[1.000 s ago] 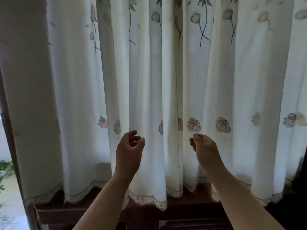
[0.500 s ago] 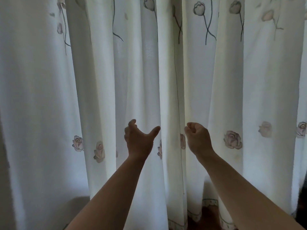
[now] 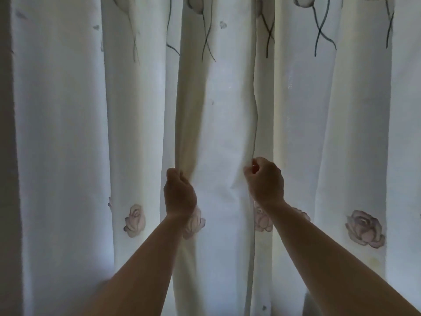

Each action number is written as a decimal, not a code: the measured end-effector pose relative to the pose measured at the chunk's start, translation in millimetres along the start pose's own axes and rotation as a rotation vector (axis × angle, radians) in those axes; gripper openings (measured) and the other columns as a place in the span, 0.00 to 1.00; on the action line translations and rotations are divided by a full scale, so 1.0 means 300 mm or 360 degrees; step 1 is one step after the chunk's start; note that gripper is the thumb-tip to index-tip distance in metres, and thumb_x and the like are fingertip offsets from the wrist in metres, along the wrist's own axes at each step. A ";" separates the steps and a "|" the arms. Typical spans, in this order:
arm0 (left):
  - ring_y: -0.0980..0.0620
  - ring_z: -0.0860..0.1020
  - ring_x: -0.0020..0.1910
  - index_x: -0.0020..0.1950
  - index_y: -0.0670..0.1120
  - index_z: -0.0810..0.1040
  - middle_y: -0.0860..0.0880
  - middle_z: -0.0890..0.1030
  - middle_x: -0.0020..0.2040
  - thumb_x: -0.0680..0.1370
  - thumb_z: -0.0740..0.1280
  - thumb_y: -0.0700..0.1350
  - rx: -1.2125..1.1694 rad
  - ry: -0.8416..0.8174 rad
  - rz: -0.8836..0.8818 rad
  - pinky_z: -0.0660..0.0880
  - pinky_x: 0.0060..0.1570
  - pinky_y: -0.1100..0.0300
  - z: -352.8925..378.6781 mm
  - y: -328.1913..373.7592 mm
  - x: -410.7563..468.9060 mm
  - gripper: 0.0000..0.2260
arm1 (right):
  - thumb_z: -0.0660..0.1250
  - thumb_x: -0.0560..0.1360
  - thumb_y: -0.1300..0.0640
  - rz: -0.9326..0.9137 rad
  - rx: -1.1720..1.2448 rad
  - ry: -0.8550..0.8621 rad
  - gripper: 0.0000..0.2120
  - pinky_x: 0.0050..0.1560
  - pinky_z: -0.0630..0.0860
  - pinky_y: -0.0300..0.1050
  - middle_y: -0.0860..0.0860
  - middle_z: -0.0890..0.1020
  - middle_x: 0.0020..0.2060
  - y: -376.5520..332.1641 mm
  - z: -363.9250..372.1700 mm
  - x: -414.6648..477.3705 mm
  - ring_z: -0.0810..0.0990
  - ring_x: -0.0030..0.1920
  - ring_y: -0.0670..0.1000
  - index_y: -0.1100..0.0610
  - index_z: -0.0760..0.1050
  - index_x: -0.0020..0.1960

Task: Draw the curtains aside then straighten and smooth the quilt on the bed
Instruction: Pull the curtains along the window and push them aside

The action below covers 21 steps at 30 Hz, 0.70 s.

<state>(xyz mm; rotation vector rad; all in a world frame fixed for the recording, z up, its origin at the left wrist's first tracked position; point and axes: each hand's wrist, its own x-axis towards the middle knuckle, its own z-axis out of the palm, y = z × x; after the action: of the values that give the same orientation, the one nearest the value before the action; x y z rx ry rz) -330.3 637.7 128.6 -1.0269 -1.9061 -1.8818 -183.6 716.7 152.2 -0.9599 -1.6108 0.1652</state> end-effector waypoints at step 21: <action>0.39 0.73 0.60 0.72 0.44 0.59 0.42 0.73 0.64 0.75 0.65 0.62 0.0700 0.0616 -0.0121 0.70 0.59 0.47 -0.371 -0.310 0.193 0.34 | 0.65 0.77 0.53 -0.0183 0.0517 -0.0584 0.23 0.62 0.71 0.51 0.59 0.72 0.63 -0.297 0.387 -0.040 0.73 0.62 0.58 0.60 0.65 0.69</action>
<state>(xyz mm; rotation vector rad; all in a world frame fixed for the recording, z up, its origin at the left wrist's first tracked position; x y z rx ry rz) -462.7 557.6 108.2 -0.4258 -2.0037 -1.4585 -328.8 695.9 160.9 -0.6062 -1.8953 0.5318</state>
